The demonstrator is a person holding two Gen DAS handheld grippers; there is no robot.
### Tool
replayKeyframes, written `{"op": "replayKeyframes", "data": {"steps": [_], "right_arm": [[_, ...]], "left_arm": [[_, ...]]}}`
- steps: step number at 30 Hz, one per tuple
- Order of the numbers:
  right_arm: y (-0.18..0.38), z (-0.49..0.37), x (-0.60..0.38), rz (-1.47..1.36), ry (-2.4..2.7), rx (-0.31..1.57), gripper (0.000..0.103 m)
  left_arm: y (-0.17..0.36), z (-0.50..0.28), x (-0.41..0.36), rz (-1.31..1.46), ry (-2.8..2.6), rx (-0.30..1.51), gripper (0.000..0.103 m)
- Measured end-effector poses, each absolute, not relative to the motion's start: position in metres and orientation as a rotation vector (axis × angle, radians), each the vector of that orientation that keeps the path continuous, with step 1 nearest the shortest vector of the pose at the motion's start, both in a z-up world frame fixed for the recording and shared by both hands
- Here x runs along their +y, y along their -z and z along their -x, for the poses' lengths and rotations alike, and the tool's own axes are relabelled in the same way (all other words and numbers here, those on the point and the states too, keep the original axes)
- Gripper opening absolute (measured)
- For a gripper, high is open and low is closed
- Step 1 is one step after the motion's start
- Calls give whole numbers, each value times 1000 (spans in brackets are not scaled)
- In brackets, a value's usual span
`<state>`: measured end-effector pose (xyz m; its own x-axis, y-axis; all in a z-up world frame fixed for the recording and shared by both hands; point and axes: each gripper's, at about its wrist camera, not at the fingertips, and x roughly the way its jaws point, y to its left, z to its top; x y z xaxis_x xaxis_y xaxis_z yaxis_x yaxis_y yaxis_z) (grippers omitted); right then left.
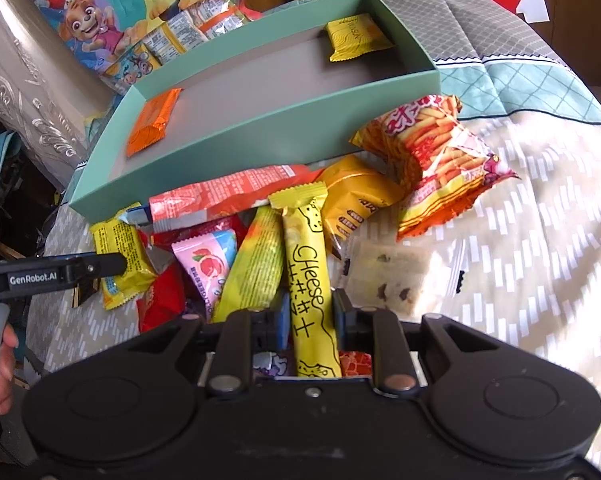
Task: Organize snacks
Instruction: 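Grasp the yellow biscuit pack with left tool while right tool grasps yellow Cheese bar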
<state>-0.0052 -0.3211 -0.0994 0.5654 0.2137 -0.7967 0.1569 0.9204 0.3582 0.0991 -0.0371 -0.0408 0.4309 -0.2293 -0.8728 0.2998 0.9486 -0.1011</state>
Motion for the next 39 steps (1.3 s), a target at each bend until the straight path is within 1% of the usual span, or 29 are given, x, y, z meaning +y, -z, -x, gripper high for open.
{"op": "replayKeyframes", "data": {"steps": [1, 6, 8, 9, 12, 16, 20, 24, 28, 32, 35, 36, 39], "right_arm": [[99, 5, -321, -419, -36, 977, 22], [100, 4, -324, -410, -42, 976, 22], [100, 5, -324, -405, -42, 973, 22], [100, 5, -323, -403, -44, 972, 22], [98, 6, -321, -384, -47, 965, 22], [94, 8, -322, -394, -58, 953, 22], [93, 8, -324, -395, -60, 955, 22], [95, 9, -322, -391, -56, 972, 22], [96, 12, -321, -384, -57, 986, 22], [95, 8, -321, -381, -43, 996, 24], [94, 3, -322, -382, -34, 994, 24], [94, 2, -322, -381, -32, 995, 24], [97, -1, -318, -373, -30, 989, 26]], "left_arm": [[40, -100, -42, -85, 322, 1068, 72], [55, -102, -76, -269, 242, 1063, 72], [60, -99, -79, -311, 239, 1039, 67], [60, -97, -79, -334, 250, 1023, 61], [59, -94, -70, -341, 302, 1033, 53], [56, -88, -45, -331, 400, 1059, 50], [54, -71, -24, -350, 523, 1090, 51], [56, -62, -15, -327, 467, 1102, 52], [57, -62, -14, -284, 386, 1116, 63], [62, -62, -24, -296, 353, 1118, 63], [67, -61, -30, -289, 367, 1107, 56], [66, -60, -31, -278, 390, 1104, 47], [65, -55, -33, -279, 394, 1093, 47]]}}
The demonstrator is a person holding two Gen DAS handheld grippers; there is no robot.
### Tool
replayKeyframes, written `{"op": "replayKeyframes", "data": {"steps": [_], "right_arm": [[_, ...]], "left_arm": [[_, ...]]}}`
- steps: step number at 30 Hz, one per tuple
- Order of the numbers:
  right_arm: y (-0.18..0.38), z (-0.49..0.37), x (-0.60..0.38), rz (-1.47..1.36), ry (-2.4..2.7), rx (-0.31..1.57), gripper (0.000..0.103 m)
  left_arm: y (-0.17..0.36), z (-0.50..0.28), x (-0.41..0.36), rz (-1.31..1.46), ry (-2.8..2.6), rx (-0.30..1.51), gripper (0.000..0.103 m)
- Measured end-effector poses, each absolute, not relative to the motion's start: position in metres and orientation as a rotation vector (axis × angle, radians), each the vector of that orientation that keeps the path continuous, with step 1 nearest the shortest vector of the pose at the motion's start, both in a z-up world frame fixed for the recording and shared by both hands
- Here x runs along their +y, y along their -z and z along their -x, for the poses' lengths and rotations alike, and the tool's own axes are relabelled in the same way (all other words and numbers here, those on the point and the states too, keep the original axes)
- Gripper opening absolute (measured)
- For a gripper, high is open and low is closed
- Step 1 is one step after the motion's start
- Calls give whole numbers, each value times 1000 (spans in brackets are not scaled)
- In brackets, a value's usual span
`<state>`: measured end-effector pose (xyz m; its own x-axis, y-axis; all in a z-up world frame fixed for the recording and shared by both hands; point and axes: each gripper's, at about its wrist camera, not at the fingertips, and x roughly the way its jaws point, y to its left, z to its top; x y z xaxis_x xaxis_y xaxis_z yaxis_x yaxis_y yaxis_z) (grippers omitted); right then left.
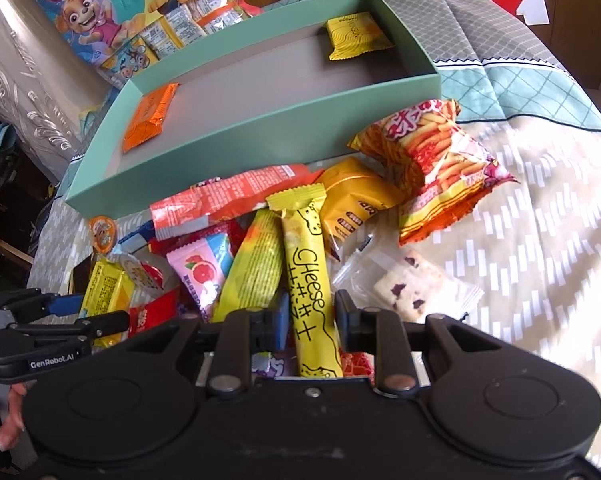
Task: Organize snacks
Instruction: 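Grasp the yellow biscuit pack with left tool while right tool grasps yellow Cheese bar, then lower both held snacks into the green box and open both tools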
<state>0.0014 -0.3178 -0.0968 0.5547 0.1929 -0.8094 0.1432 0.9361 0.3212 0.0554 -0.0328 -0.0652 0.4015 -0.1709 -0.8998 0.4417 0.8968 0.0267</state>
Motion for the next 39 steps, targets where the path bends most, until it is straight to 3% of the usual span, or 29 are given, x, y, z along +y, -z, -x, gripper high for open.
{"op": "replayKeyframes", "data": {"steps": [3, 15, 25, 31, 39], "right_arm": [[93, 1, -315, -367, -41, 979, 20], [49, 13, -336, -429, -75, 889, 20], [9, -68, -371, -384, -19, 796, 20], [16, -125, -389, -330, 37, 800, 20], [50, -160, -395, -329, 55, 843, 20]], "left_arm": [[61, -52, -27, -242, 404, 1104, 47], [8, -55, -3, -124, 420, 1007, 47], [-31, -151, -23, -112, 347, 895, 47], [-12, -211, -30, -94, 291, 937, 47], [18, -227, -33, -149, 262, 983, 47]]}}
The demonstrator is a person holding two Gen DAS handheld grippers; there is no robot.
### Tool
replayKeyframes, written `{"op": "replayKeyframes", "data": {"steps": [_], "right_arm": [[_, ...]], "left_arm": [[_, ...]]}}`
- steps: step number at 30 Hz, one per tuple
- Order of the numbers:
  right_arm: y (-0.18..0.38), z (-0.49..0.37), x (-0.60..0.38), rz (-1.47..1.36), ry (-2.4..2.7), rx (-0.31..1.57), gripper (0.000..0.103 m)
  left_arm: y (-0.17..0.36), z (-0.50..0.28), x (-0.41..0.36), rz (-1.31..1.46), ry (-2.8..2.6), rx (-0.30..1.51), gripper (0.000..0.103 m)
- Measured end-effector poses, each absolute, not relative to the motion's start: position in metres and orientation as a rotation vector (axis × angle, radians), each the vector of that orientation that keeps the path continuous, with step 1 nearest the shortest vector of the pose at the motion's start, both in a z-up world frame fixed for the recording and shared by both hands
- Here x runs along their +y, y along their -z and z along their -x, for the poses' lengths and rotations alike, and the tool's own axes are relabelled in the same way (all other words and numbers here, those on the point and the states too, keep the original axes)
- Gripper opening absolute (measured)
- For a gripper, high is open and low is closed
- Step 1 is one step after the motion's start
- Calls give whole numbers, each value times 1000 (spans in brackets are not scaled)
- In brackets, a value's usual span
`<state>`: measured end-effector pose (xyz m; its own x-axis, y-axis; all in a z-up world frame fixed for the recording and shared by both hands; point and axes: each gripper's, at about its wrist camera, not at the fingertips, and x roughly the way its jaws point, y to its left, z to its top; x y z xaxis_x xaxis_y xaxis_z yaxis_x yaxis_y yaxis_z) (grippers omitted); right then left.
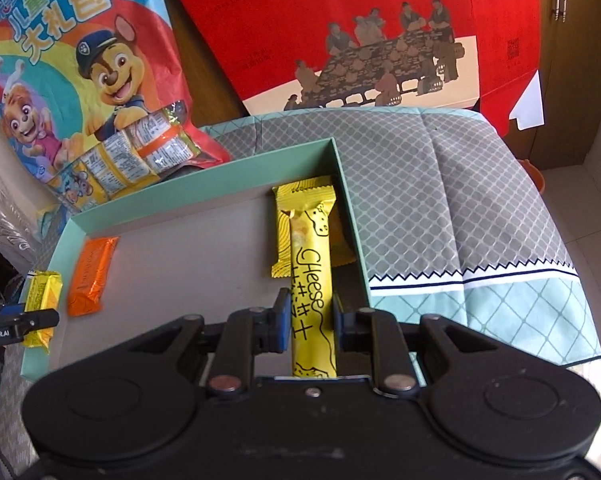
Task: Organize snacks
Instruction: 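Lower both held snacks into the green box and open both tools, then move both open tools back over the remaining snack pile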
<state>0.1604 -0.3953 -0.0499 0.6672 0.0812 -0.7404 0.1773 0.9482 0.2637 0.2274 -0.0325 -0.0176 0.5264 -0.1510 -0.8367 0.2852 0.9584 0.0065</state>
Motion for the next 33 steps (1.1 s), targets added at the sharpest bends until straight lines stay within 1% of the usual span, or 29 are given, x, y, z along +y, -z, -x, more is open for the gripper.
{"op": "replayKeyframes", "data": {"steps": [7, 14, 15, 16, 17, 19, 20, 21, 22, 23, 25, 33], "right_arm": [[67, -179, -384, -319, 6, 865, 20], [72, -189, -372, -317, -65, 872, 21], [73, -190, -371, -323, -68, 875, 24], [72, -190, -371, -331, -67, 876, 33], [72, -191, -371, -338, -62, 876, 41], [70, -188, -372, -351, -50, 864, 72], [68, -184, -374, -359, -45, 852, 78], [66, -181, -375, -362, -43, 841, 88], [64, -177, -377, -367, -38, 833, 92], [62, -175, -377, -373, -35, 830, 94], [59, -168, -379, -390, -26, 821, 103], [46, -139, -374, -434, -23, 822, 103]], "left_arm": [[25, -229, -31, -168, 236, 1001, 47], [32, -232, -30, -175, 219, 1018, 48], [31, -232, -31, -183, 210, 1013, 50], [30, -231, -32, -184, 212, 1014, 55], [28, -231, -32, -172, 222, 1016, 59], [21, -226, -32, -139, 249, 995, 79], [17, -222, -32, -127, 260, 980, 83], [12, -219, -32, -122, 257, 962, 94], [9, -215, -32, -125, 241, 943, 102], [6, -212, -32, -129, 229, 927, 103], [3, -208, -29, -118, 223, 927, 103], [-7, -186, -18, -95, 217, 934, 103]]}}
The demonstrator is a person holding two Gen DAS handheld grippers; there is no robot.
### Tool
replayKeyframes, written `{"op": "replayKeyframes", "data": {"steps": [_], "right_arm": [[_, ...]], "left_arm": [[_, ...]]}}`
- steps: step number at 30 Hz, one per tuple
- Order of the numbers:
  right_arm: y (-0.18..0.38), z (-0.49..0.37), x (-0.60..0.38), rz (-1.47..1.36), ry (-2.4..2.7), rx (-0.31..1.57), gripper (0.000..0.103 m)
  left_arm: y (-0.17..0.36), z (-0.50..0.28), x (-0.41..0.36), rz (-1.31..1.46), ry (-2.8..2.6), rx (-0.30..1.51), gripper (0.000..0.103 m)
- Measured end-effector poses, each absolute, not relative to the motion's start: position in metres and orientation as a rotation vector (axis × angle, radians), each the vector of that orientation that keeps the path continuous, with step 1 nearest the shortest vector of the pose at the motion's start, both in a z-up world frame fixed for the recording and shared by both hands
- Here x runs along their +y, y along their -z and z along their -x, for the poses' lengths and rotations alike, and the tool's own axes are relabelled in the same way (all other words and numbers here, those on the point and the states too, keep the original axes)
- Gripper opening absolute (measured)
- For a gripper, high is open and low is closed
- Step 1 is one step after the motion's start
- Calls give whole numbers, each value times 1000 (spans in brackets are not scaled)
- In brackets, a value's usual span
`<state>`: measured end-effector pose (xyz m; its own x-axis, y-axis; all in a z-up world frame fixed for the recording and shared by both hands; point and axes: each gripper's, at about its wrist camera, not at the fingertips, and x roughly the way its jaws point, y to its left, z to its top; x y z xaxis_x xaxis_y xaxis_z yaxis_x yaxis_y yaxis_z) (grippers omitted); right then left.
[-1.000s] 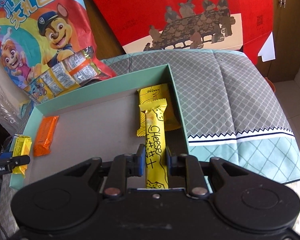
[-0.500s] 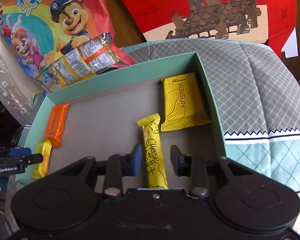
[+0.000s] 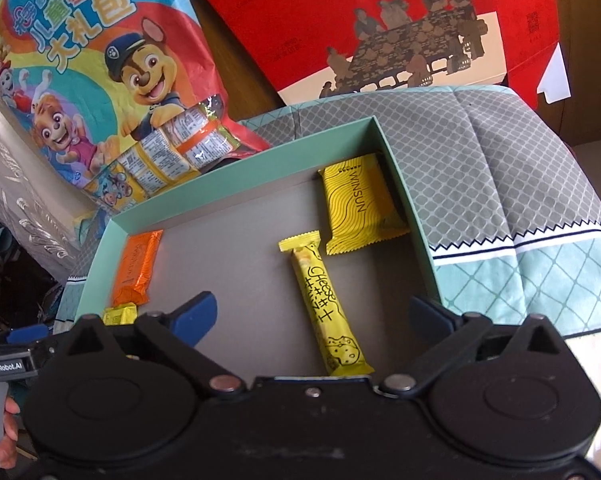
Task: Organize snacks
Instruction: 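Move both open tools back over the remaining snack pile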
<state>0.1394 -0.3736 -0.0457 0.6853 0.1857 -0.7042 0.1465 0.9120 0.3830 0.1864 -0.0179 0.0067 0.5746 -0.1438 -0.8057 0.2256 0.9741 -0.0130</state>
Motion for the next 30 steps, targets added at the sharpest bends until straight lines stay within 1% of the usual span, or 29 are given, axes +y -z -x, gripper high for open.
{"op": "replayKeyframes", "data": {"steps": [8, 14, 30], "right_arm": [[35, -101, -356, -460, -64, 842, 103], [37, -73, -341, -480, -81, 863, 103], [72, -40, -325, -557, -66, 959, 103]], "left_arm": [[-18, -155, -11, -93, 240, 916, 103], [-16, -135, 6, -100, 225, 918, 103], [39, -100, 27, -227, 272, 1041, 103]]}}
